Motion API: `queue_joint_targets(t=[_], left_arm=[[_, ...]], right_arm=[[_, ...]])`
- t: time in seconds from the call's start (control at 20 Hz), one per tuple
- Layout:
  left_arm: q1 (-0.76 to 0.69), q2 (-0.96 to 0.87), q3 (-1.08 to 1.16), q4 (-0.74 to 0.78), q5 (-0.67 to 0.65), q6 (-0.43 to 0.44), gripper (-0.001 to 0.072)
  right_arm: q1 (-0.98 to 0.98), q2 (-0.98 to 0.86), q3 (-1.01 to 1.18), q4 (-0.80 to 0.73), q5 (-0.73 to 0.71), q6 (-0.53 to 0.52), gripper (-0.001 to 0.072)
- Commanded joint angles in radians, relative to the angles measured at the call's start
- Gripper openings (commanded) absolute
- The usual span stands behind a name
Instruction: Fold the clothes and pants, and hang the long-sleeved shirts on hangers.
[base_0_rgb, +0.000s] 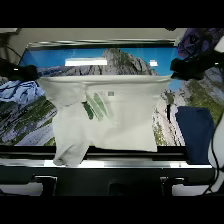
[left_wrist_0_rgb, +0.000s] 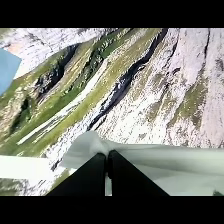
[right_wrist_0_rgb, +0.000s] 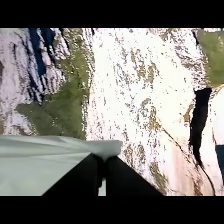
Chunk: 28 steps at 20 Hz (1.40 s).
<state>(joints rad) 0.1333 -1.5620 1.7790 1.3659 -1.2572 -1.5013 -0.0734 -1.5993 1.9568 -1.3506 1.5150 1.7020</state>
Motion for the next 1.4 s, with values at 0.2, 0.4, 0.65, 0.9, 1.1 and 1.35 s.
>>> queue_joint_targets(t=[0.2, 0.4, 0.65, 0.9, 1.1, 1.35], left_arm=[[-0.029, -0.412, 0.258, -0.008, 0.253, 0.014, 0.0017], [-0.029, -0.423, 0.266, -0.008, 0.261, 0.025, 0.0017], [-0.029, -0.425, 0.237, -0.001, 0.095, 0.040, 0.0017], [-0.029, -0.426, 0.221, 0.014, -0.150, 0.040, 0.0017], [-0.032, -0.440, 0.194, 0.014, -0.256, 0.039, 0.0018], [-0.036, -0.484, 0.194, 0.014, -0.279, 0.039, 0.0018]], right_arm=[[0.000, -0.283, -0.006, 0.035, -0.352, -0.008, 0.0029], [0.004, -0.285, -0.006, 0.041, -0.367, -0.003, 0.0029], [0.004, -0.290, -0.006, 0.029, -0.212, -0.003, 0.0029], [0.004, -0.355, -0.006, 0.031, 0.006, -0.003, 0.0030], [0.004, -0.404, -0.006, 0.033, 0.077, 0.016, 0.0030], [0.004, -0.441, -0.007, 0.085, 0.103, 0.032, 0.0030]])
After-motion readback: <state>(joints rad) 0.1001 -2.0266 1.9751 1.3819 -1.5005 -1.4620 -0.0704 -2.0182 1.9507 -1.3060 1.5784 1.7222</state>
